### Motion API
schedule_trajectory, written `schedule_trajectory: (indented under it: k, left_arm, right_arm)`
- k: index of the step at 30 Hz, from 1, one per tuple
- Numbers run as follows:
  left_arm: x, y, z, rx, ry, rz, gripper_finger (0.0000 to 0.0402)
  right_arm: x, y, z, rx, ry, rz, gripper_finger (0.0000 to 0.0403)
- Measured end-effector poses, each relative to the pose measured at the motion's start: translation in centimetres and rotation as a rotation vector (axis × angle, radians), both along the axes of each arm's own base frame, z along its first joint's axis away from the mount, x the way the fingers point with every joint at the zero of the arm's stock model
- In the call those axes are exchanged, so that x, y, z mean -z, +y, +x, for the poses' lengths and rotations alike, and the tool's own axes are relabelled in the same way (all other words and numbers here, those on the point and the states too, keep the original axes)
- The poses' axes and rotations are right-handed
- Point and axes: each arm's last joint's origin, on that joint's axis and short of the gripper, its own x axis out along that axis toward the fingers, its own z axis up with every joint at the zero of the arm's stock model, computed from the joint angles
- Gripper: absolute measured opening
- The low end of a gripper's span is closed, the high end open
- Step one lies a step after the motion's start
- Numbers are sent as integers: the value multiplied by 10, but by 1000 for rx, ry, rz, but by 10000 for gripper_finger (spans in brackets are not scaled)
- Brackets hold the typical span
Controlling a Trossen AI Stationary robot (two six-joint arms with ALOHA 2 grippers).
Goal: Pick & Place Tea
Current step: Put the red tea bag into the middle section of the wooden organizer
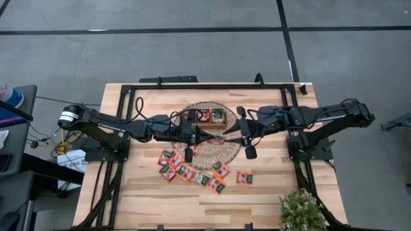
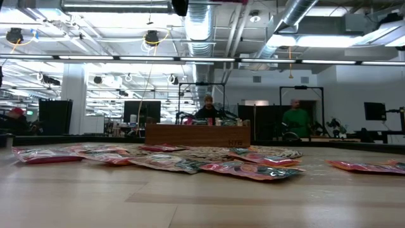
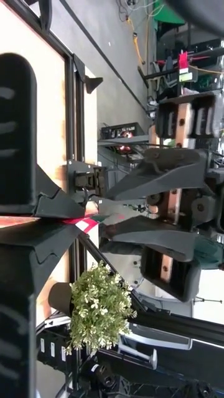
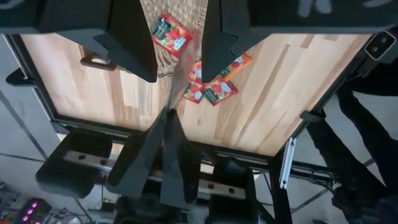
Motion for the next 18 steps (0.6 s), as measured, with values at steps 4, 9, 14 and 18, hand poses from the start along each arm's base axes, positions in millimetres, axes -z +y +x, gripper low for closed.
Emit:
schedule_trajectory:
  k: [4,9,14,18]
  left_arm:
    - [0,1,0,-21,-1,0,0]
    - [0,1,0,-17,1,-1,0]
    - [1,1,0,-16,14,0,0]
    - [1,1,0,-17,14,0,0]
  right_arm:
    - [6,1,7,0,21,-3,118]
    - [10,2,12,-8,25,-29,106]
    - [5,2,11,-14,-14,-40,71]
    - [2,1,10,-13,-32,-39,53]
